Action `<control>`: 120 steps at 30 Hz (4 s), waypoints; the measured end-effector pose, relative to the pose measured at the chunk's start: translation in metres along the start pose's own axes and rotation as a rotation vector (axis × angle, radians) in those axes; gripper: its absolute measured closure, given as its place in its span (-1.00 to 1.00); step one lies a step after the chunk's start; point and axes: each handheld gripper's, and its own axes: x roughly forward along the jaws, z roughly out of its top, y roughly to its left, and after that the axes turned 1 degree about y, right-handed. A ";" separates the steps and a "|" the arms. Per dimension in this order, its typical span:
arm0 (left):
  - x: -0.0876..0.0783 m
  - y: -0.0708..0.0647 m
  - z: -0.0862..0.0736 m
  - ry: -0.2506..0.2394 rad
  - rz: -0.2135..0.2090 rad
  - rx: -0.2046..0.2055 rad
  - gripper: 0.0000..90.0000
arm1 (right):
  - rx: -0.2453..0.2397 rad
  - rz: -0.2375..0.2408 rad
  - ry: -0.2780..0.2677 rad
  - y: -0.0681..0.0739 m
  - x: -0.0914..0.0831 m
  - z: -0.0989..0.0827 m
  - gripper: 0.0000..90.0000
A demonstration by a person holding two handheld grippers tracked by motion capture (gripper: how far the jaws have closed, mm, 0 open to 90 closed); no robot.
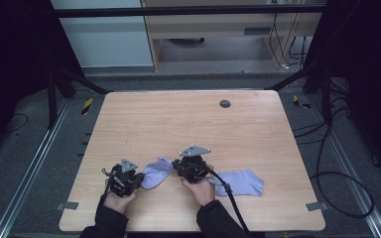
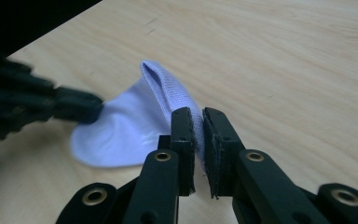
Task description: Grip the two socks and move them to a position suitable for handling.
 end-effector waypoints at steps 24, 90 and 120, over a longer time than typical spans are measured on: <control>-0.013 0.004 -0.003 -0.044 0.004 -0.031 0.49 | -0.048 -0.127 0.096 -0.027 0.013 0.005 0.47; -0.037 -0.012 0.020 -0.184 -0.007 -0.014 0.11 | 0.070 -0.170 -0.001 -0.090 -0.100 -0.037 0.10; 0.004 -0.111 0.070 -0.146 -0.134 0.140 0.03 | 0.090 -0.265 0.094 -0.147 -0.170 -0.096 0.28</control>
